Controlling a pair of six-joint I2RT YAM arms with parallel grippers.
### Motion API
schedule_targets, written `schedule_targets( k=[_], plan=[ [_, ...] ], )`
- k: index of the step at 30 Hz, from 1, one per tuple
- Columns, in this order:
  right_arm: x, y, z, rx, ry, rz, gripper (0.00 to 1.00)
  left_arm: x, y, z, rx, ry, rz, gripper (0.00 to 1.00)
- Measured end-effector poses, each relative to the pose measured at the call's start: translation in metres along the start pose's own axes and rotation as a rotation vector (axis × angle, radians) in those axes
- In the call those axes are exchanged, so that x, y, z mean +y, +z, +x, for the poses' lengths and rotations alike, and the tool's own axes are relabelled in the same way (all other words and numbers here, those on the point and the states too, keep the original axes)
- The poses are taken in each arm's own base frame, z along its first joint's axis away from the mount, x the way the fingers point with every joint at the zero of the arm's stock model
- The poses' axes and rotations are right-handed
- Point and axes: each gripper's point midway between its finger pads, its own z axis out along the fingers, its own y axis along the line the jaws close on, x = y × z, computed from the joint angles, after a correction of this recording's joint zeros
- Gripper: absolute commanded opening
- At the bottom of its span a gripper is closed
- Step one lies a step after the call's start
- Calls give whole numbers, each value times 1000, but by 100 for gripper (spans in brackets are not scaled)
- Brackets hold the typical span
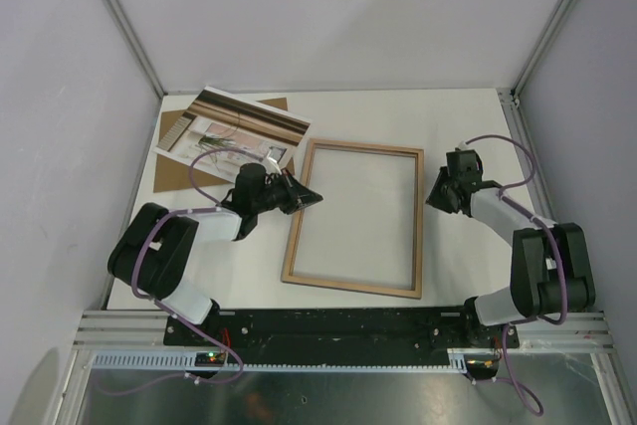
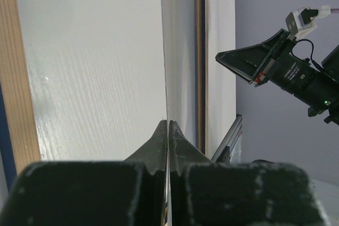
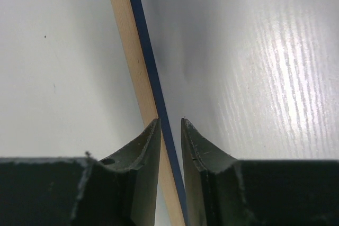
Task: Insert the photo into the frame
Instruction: Place the glass panel in the frame body.
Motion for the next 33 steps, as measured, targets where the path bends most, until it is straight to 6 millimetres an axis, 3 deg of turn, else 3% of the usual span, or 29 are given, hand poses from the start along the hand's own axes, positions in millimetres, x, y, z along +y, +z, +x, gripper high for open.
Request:
schedule_targets(
  k=[8,15,33],
  plan=[
    [-1,1,-11,-31,28,-1,40,-4,0,0,0,9,16,0],
    [6,14,-4,7,29,-42,42,-9,-1,0,0,22,46,0],
    [14,22,-1,26,31,-88,17,-21,-5,1,-11,42,124,0]
  ],
)
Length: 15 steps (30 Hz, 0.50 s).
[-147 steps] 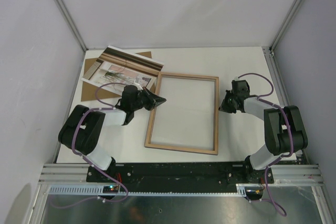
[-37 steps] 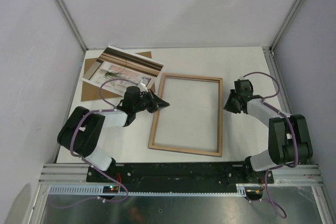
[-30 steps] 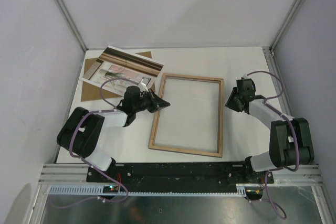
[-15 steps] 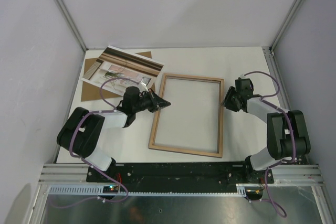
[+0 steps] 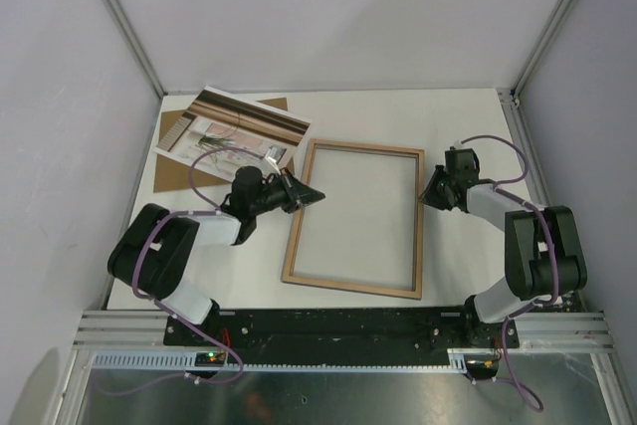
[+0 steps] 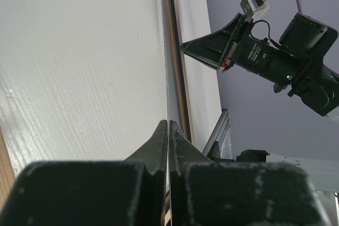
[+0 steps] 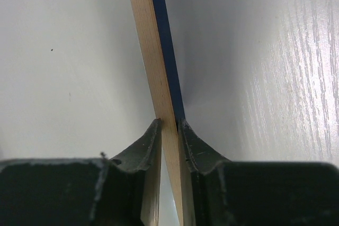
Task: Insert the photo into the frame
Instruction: Place the glass panel in the frame body.
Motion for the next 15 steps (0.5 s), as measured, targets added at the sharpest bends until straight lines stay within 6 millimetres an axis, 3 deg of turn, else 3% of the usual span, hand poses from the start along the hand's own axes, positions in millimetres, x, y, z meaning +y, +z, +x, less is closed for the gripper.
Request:
schedule_targets(
  k=[15],
  plan=[
    [2,0,-4,1,-3,1,15,-9,2,2,-7,-66,91,0]
  ],
)
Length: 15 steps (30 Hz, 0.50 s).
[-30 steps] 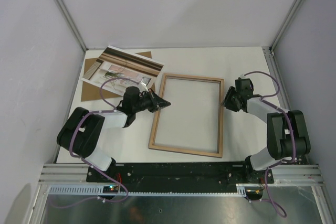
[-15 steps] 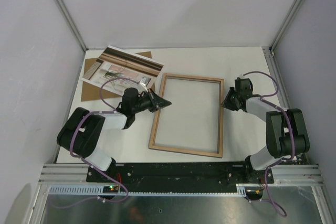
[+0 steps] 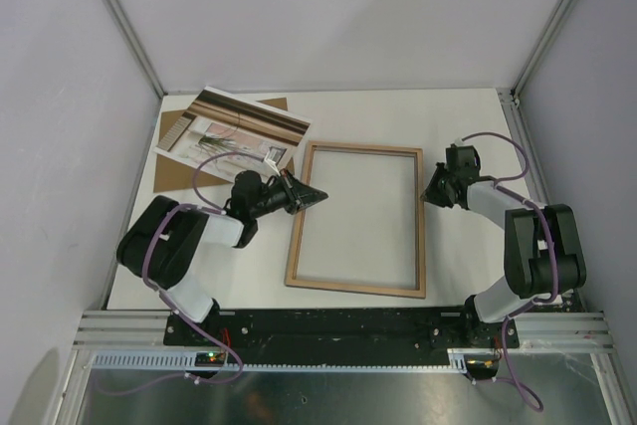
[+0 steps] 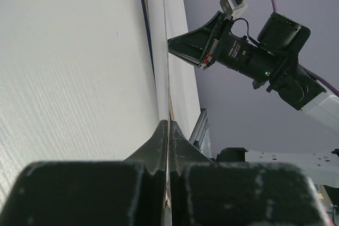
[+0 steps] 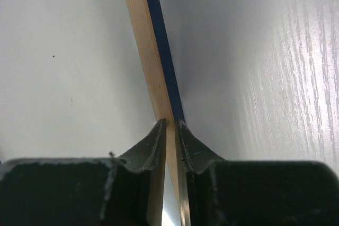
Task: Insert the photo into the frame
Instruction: Place the glass panel in the frame body.
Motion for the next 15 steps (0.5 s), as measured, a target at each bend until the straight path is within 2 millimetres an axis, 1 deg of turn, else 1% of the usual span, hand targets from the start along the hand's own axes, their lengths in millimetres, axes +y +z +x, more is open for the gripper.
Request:
schedule_targets(
  k=[5,15],
  plan=[
    [-1,0,-2,-3,-5,6,15,3,2,2,7,-39,6,0],
    [-2,0,-3,-3,-11,11,15,3,4,1,4,-81,12,0]
  ],
)
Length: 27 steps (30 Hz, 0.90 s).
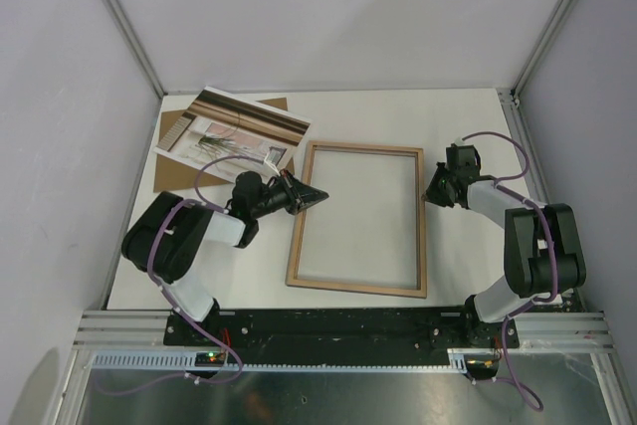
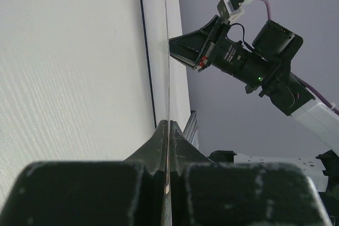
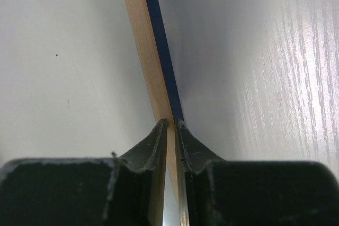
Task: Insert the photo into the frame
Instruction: Place the glass panel in the frame body.
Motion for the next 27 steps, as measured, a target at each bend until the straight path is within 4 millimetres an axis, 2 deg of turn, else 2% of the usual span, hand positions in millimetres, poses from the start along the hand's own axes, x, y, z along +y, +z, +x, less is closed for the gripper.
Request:
schedule_targets(
  k=[27],
  plan=[
    [0,-1,0,7,0,8,15,12,-5,7,3,-18,-26,0]
  ],
)
